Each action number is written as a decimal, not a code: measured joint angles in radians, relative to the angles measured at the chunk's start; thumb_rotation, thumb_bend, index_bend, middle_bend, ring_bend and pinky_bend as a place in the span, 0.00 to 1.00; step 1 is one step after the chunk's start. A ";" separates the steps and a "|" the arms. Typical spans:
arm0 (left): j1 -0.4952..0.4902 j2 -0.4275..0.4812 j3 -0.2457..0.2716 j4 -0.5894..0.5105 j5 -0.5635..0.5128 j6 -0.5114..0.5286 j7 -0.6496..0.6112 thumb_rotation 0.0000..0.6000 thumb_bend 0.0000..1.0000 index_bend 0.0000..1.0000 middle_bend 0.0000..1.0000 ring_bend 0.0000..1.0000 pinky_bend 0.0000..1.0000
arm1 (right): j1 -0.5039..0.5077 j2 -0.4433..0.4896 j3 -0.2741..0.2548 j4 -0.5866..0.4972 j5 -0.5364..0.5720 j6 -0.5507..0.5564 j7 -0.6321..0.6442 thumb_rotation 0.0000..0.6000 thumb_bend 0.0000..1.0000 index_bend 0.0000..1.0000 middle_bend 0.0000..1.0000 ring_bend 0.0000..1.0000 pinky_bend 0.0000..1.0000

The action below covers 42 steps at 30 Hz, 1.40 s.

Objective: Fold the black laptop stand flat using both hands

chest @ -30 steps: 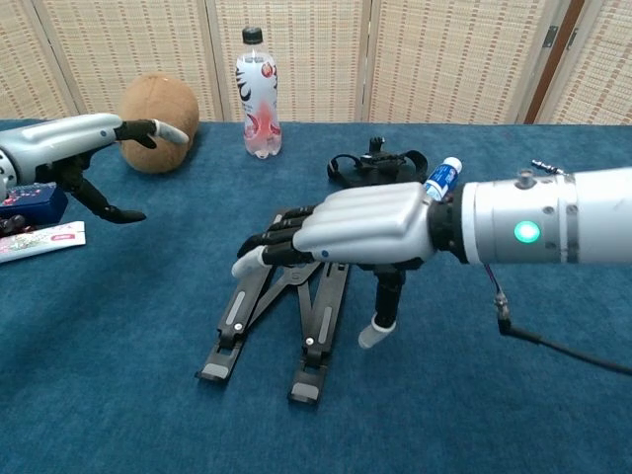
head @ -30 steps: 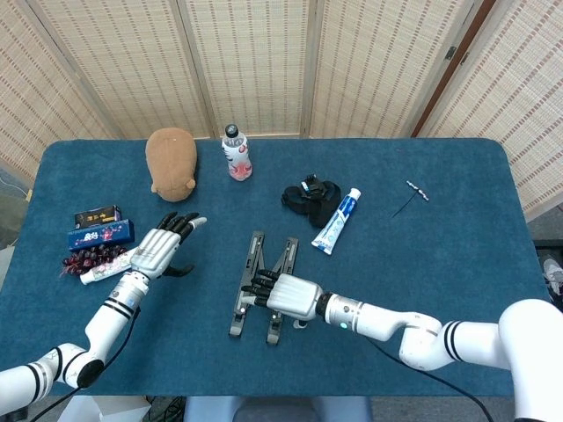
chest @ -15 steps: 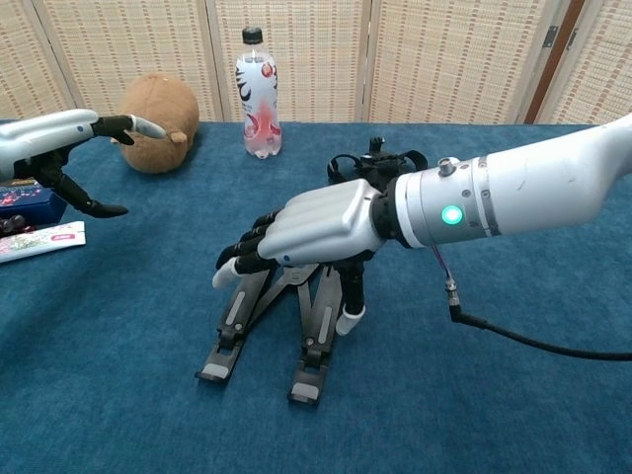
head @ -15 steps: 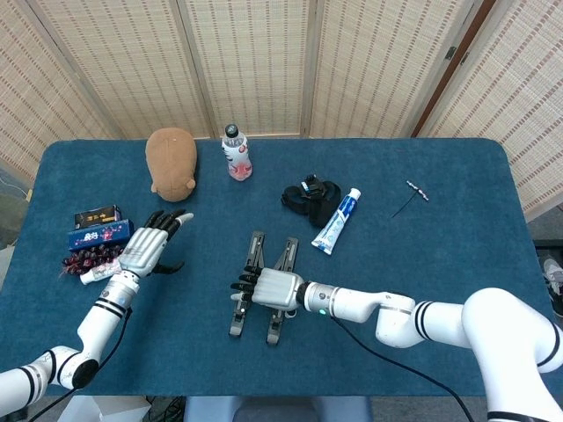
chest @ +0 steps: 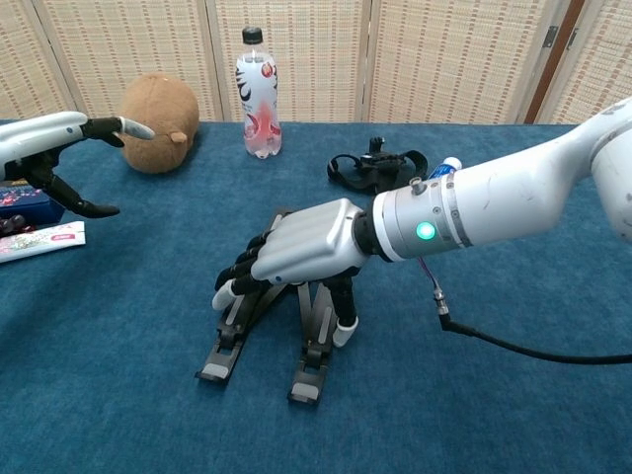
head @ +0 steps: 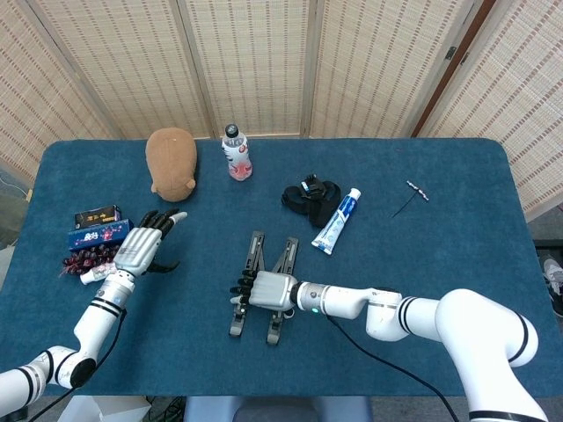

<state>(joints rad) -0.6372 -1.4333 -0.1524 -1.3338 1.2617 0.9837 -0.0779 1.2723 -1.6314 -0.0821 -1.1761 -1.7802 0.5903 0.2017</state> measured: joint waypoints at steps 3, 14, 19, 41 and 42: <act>0.003 0.001 -0.001 0.001 0.003 0.003 -0.003 1.00 0.22 0.10 0.08 0.12 0.00 | 0.012 -0.011 -0.002 0.015 0.002 -0.006 0.006 1.00 0.00 0.00 0.00 0.00 0.00; 0.014 0.004 0.000 0.005 0.009 0.009 -0.012 1.00 0.22 0.10 0.08 0.12 0.00 | 0.029 -0.038 -0.006 0.046 0.026 -0.018 0.016 1.00 0.03 0.00 0.02 0.00 0.00; 0.015 0.002 0.000 0.008 0.012 0.008 -0.015 1.00 0.22 0.10 0.08 0.12 0.00 | 0.031 -0.049 -0.005 0.062 0.037 -0.010 0.027 1.00 0.07 0.01 0.17 0.00 0.00; 0.024 0.002 -0.001 0.009 0.020 0.013 -0.017 1.00 0.22 0.10 0.08 0.11 0.00 | 0.020 -0.119 -0.022 0.183 0.018 0.110 0.130 1.00 0.22 0.38 0.65 0.26 0.00; 0.024 0.002 -0.001 0.009 0.020 0.013 -0.017 1.00 0.22 0.10 0.08 0.11 0.00 | 0.019 -0.122 -0.023 0.187 0.017 0.115 0.132 1.00 0.22 0.38 0.66 0.27 0.00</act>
<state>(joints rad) -0.6133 -1.4318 -0.1533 -1.3249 1.2819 0.9970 -0.0947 1.2912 -1.7532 -0.1055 -0.9891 -1.7634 0.7054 0.3336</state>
